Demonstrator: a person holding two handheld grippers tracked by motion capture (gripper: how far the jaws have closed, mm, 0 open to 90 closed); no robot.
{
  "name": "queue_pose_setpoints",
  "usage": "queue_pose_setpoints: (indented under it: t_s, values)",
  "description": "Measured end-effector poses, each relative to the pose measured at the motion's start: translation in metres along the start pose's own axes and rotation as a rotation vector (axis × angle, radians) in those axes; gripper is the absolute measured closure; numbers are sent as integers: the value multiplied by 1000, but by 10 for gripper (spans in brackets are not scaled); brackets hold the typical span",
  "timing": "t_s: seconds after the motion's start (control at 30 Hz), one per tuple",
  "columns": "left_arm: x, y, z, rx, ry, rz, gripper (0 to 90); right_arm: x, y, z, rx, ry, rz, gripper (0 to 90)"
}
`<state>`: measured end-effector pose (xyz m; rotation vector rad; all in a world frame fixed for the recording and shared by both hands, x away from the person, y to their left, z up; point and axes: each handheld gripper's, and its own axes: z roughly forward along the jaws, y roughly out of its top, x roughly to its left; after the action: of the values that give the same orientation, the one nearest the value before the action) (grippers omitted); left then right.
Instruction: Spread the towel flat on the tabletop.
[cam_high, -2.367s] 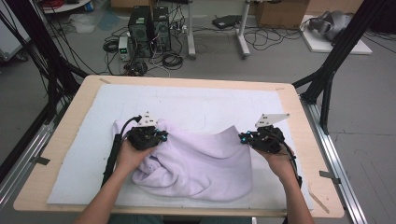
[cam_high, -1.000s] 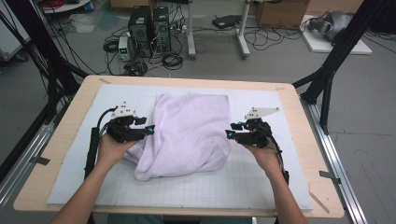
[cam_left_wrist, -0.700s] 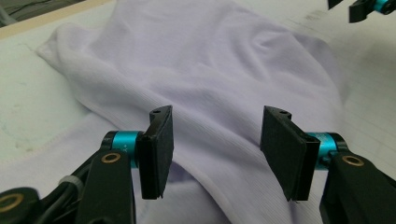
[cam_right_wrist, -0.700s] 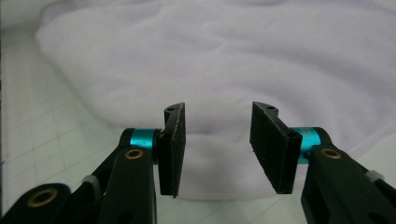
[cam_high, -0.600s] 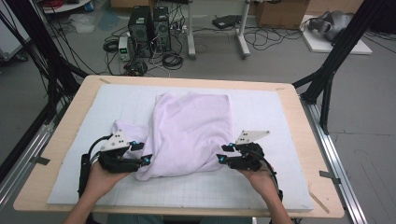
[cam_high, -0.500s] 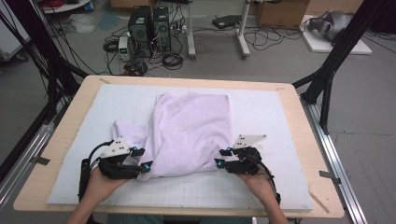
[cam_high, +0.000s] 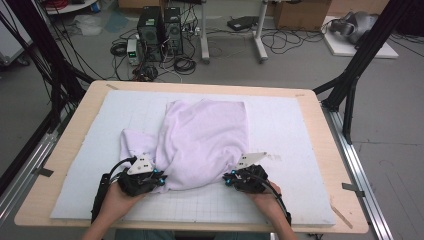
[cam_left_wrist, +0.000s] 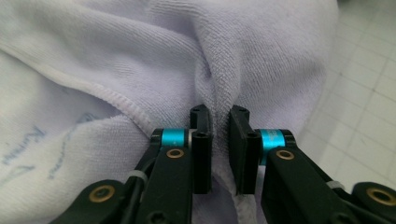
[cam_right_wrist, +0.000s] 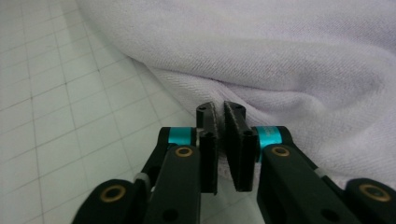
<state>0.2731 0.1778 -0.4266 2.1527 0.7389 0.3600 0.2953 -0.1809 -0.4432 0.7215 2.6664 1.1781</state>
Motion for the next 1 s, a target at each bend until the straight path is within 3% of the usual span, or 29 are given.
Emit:
queue_pose_setpoints:
  t_s: [0.17,0.27,0.33,0.4,0.53,0.67,0.73,0.87,1.0]
  values:
    - [21,29,-8,-75,34,-43,815,-13,14,-16,-49,-35,4,860]
    - [39,50,-13,-104,67,-75,816,-28,25,-32,-83,-64,31,862]
    - [53,59,-12,-125,66,-116,817,-41,30,-42,-99,-83,53,862]
    - [65,65,-5,-112,84,-134,817,-53,34,-49,-106,-108,74,863]
    - [87,65,18,-83,107,-190,817,-74,39,-46,-88,-127,107,863]
    - [104,58,43,-23,126,-240,814,-89,40,-24,-37,-127,137,862]
    - [109,53,51,5,112,-259,807,-95,37,-10,0,-121,151,862]
    - [111,54,42,-28,104,-267,727,-98,35,-2,10,-99,163,837]
    - [108,55,22,-53,80,-255,648,-94,37,-14,-58,-80,168,692]
